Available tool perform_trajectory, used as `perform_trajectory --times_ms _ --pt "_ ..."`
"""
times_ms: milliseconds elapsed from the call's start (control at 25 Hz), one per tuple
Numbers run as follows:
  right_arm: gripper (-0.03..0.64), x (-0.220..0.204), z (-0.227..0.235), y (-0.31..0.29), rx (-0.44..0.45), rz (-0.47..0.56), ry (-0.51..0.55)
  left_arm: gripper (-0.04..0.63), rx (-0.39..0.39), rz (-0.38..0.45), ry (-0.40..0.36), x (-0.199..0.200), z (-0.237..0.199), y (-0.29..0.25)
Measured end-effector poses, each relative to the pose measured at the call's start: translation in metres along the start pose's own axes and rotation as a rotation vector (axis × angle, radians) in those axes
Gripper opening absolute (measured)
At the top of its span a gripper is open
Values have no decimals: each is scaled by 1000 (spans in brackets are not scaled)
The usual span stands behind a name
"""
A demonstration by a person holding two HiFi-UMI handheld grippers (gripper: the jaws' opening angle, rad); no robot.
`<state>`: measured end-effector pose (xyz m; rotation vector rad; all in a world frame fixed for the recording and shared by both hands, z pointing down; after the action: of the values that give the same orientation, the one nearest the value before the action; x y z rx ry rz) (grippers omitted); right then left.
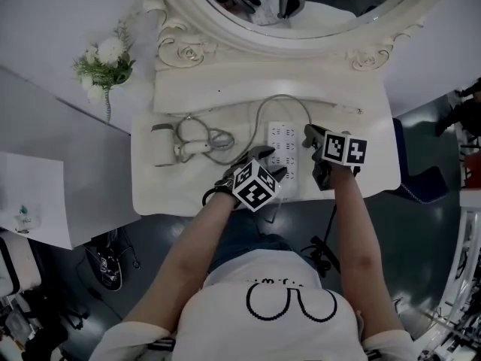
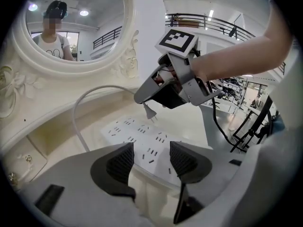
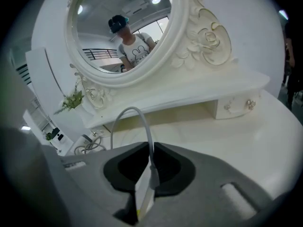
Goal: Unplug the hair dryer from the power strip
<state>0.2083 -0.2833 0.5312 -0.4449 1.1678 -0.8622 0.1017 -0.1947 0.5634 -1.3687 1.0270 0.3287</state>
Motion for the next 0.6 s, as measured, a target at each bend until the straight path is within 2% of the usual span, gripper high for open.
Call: perform_trajectory --times_ms 240,360,600 --pt "143 12 3 -1 -14 123 -41 235 -4 0 1 0 -1 0" --pt "144 22 2 17 -38 198 -10 235 -4 2 -1 0 -2 0" --pt "141 18 -15 72 -91 347 141 235 -21 -2 16 0 0 2"
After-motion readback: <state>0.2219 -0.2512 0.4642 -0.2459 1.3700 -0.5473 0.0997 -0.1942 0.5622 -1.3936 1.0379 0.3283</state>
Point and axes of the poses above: the fingertips, and each gripper's own axes: y backward along the fingers, z to its right, x out of its top, the point moved 3 cm from there along y, backward along the fingers, and after that the axes turned 3 degrees about -x, right-handed, at the moved point
